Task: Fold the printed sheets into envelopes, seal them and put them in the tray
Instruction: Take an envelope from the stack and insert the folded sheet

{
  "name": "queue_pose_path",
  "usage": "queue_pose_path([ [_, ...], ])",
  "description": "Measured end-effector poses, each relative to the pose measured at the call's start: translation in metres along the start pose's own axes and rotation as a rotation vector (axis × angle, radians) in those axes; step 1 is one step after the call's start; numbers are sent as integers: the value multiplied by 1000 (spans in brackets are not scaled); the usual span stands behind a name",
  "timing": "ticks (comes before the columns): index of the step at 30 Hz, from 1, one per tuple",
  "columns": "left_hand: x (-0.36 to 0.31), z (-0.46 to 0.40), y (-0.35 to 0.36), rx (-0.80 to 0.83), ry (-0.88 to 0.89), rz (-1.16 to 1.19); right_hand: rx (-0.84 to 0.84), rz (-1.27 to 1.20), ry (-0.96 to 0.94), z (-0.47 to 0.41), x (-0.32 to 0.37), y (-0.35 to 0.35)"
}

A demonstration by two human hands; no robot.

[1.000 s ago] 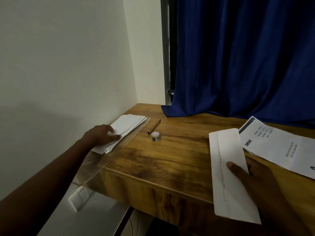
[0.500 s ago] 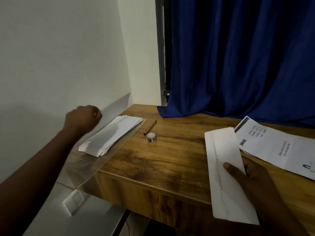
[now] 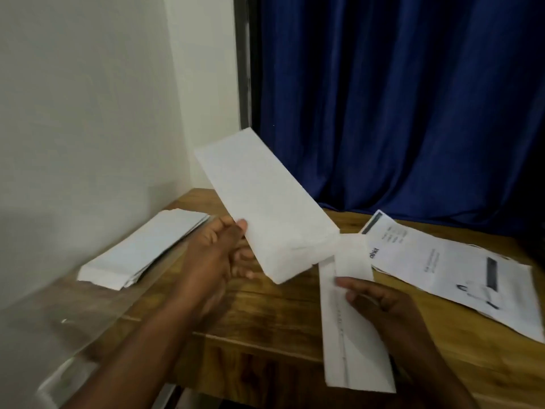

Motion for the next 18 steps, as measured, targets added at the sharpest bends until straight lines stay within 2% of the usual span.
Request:
queue_pose_path([
  [3,57,8,54,75,-171,155,26,-190,-7,6,10,-9],
  [6,94,12,90,196,-370,182,-98,-256,25,14,12,-31],
  [9,108,25,114,578,-668,-29,-185,-279,75,25,1,-55],
  [11,105,33,120,816,-775,-236,-180,-257,111,33,-1,-65],
  [13,92,29,129,954,-655,-415,-170,-235,126,36,-2,-70],
  [15,74,12,140,953,-303,-609,-158,-209,117,34,-2,-70],
  [17,57,-7,149,866,65,-839,-153,-201,91,31,-1,-67],
  [18,53,-13,155,856,185,-954,-157,-193,77,30,0,-67],
])
Point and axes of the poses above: each hand's wrist, its own z-axis away from the middle knuckle, its own y-axis out of the palm, x = y × z, the point moved 6 cm from there along -z, towards the middle knuckle, and after that the axes turned 13 degrees about x, right-handed, at the moved point
